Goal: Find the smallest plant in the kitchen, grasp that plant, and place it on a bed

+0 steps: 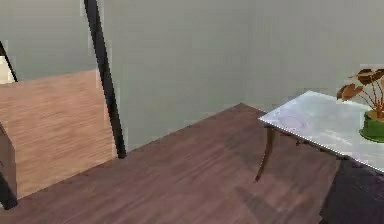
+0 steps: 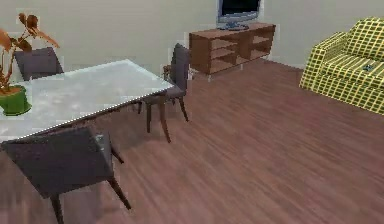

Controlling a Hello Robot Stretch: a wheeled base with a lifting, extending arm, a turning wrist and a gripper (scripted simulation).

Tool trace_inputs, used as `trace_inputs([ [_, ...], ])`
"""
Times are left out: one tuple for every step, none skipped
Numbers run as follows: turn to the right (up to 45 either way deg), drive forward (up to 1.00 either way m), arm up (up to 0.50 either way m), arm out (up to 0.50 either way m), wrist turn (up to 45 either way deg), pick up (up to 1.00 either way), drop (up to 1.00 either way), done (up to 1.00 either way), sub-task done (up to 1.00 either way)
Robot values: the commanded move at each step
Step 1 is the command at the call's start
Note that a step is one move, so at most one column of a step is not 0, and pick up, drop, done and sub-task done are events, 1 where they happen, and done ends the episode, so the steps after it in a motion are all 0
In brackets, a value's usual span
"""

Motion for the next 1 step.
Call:
trace_inputs([
  [-36.0,0.0,0.0,0.0,0.0,0.0,0.0,0.0,0.0],
])
